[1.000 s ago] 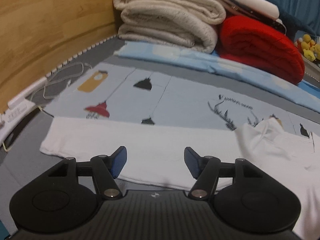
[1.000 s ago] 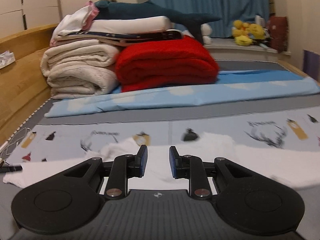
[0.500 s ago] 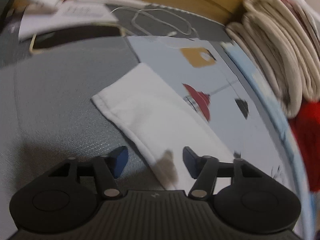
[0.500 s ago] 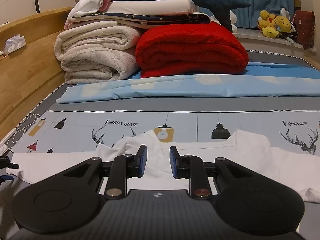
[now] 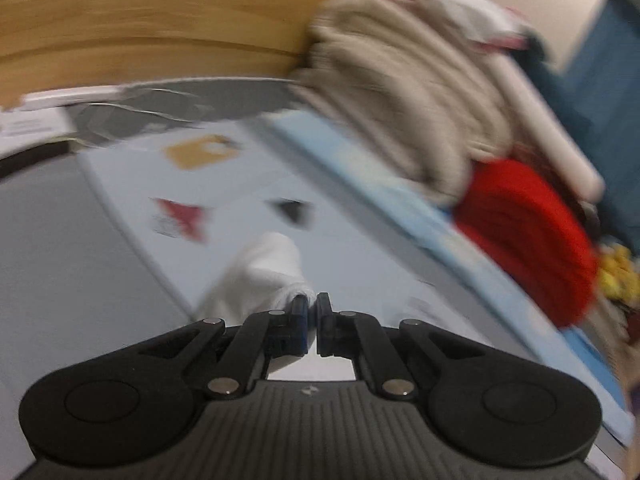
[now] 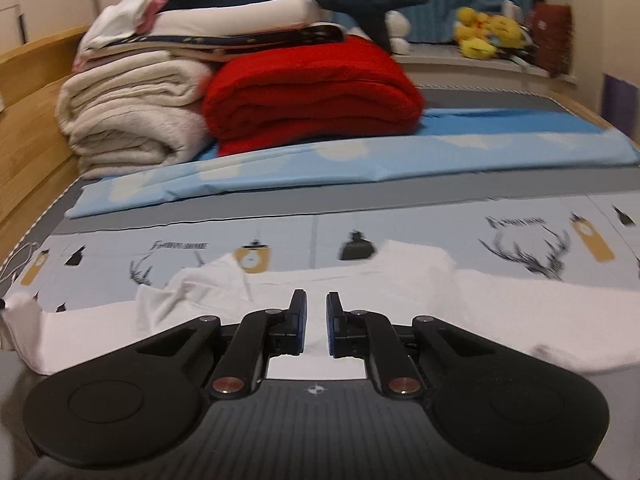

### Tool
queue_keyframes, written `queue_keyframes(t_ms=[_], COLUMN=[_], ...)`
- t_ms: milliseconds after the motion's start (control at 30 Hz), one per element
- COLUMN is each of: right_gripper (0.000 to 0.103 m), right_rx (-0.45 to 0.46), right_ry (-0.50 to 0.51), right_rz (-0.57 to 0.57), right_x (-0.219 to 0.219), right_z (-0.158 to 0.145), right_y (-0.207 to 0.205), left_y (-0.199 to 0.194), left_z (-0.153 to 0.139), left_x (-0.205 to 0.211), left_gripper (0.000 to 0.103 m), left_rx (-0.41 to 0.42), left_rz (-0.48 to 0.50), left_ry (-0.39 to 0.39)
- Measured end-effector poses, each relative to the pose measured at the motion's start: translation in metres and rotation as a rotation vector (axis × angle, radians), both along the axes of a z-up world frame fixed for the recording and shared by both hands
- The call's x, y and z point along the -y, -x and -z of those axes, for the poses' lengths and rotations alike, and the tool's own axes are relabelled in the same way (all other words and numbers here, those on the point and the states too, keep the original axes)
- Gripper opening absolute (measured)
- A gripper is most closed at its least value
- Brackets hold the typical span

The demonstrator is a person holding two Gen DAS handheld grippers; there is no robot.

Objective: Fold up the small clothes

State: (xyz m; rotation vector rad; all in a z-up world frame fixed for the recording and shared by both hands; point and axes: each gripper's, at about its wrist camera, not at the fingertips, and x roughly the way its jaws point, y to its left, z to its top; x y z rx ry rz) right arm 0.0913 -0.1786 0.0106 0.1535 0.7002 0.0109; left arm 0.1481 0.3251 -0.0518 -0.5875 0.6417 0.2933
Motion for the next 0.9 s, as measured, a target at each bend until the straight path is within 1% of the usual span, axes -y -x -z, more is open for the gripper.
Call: queue_keyframes(t_ms=[67,133,200,267,333,433,500,533,567,600,633,667,700,800,833,900], right_gripper=[0.01,0.01,0.007,0.007,0.006,0.005,0.005,0.005,0.005,0.006,0.007,0.008,0.008,0.008,0.008,0.008], right_rx=[-0.003,-0.016,-0.018,-0.015,-0.02,-0.046,-0.059,-0.056,-0.049,-0.052,-0.062,-0.074,-0.086,-0.134,-0.143,-0.165], right_ry=[0.0,-0.015,-0.05,-0.058,-0.071,-0.095,-0.096,-0.097,-0.097,-0.095,-0.098,-0.115,-0.129,-0.177,-0.19,-0.197], right_rz=[0.04,0.075,0.107,0.137,0.166,0.178,0.187,0.193,0.2,0.21,0.221,0.233,0.238,0.222,0.205,0.146], right_x=[0.01,0.019,0.03,0.04,0.048,0.058,0.063,0.066,0.069,0.072,0.074,0.077,0.079,0.077,0.074,0.062], right_z=[0.001,0.004,0.005,0.008,0.015,0.028,0.032,0.033,0.035,0.037,0.039,0.044,0.049,0.062,0.064,0.071], right_y=[0.01,0.016,0.024,0.031,0.037,0.039,0.037,0.035,0.032,0.028,0.023,0.018,0.012,-0.005,-0.009,-0.02], left_y=[0.002,0.004,0.005,0.001,0.0,-0.006,-0.007,-0.009,-0.013,-0.017,-0.022,-0.024,-0.026,-0.032,-0.035,-0.038], left_z=[-0.008,-0.011,-0.009,-0.004,0.002,0.006,0.007,0.01,0.016,0.023,0.03,0.034,0.035,0.033,0.031,0.029], left_x=[0.037,0.075,0.11,0.147,0.179,0.225,0.256,0.271,0.284,0.296,0.303,0.304,0.299,0.268,0.254,0.238], left_gripper=[0.003,0.003,0.003,0.003,0.003,0.003,0.003,0.004,0.006,0.017,0.028,0.03,0.03,0.03,0.03,0.03], left_rx=[0.031,0.051,0.059,0.056,0.053,0.061,0.071,0.064,0.039,-0.005,-0.056,-0.088,-0.092,-0.088,-0.084,-0.102], left_rz=[0.066,0.138,0.209,0.284,0.333,0.402,0.465,0.518,0.58,0.639,0.678,0.676,0.651,0.534,0.486,0.408], left_ry=[0.029,0.032,0.033,0.035,0.046,0.063,0.086,0.111,0.149,0.191,0.215,0.207,0.188,0.168,0.144,0.059])
